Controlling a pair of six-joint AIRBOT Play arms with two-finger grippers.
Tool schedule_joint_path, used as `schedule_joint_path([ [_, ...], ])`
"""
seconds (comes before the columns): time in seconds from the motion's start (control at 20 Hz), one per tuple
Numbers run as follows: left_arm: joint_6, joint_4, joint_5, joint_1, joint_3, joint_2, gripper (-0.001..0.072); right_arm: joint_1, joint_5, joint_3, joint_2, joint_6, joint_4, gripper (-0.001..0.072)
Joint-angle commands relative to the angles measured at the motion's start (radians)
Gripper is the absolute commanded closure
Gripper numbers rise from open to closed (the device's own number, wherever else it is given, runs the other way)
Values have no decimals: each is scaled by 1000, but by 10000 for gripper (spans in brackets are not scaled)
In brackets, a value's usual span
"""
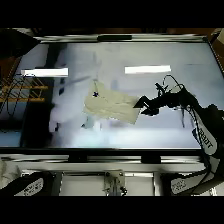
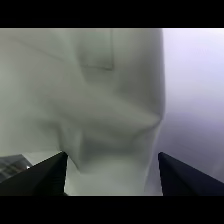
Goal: Fold the shirts.
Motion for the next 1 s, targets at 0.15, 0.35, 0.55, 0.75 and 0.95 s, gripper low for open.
schedule_joint_path([
  [0.15,-6,0,0,0,0,0,680,67,-163,-17,-64,-43,136,36],
  [0.35,-6,0,0,0,0,0,680,54,-114,-5,-58,-209,216,503],
  [0.55,-5,0,1,0,0,-1,680,-35,35,128,24,-307,200,562],
  [0.75,-5,0,1,0,0,-1,680,-176,112,322,111,-195,73,662],
  [0.95,-5,0,1,0,0,-1,680,-353,246,510,142,-98,-67,662],
])
